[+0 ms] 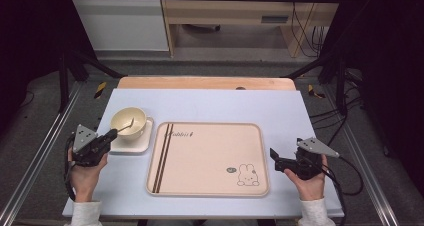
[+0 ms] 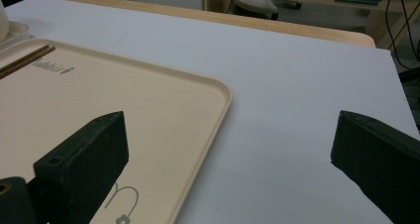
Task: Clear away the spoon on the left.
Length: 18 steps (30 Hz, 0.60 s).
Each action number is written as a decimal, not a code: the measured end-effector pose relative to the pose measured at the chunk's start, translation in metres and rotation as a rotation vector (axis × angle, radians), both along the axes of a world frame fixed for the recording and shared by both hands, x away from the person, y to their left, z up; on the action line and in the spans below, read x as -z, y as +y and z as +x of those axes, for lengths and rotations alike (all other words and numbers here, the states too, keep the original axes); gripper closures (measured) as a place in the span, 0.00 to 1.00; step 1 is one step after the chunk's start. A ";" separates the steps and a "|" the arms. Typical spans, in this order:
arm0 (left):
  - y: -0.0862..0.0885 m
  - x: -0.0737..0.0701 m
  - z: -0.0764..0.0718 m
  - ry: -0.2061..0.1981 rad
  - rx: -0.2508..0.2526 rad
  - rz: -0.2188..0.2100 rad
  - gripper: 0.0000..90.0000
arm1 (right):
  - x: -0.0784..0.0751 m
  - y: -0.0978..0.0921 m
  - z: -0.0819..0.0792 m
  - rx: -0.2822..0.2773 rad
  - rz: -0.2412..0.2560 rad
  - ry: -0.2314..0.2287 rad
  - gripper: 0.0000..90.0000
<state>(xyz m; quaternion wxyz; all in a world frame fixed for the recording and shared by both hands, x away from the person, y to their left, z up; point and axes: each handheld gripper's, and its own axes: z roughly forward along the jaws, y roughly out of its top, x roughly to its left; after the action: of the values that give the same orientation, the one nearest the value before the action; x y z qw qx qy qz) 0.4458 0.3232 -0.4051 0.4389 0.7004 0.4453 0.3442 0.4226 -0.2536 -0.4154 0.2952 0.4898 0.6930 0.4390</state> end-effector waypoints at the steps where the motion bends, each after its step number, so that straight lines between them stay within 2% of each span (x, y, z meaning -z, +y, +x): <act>1: 0.000 -0.001 -0.001 -0.002 0.001 -0.002 0.99 | 0.000 0.000 0.000 -0.001 0.001 0.000 0.02; 18: -0.003 -0.023 -0.019 -0.078 0.006 -0.003 0.99 | -0.001 -0.001 -0.001 0.001 0.005 -0.004 0.02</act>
<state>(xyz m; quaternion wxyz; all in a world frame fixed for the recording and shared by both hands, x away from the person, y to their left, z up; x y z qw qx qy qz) 0.4272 0.3200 -0.3819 0.4581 0.6871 0.4261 0.3694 0.4217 -0.2543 -0.4144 0.2955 0.4901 0.6910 0.4417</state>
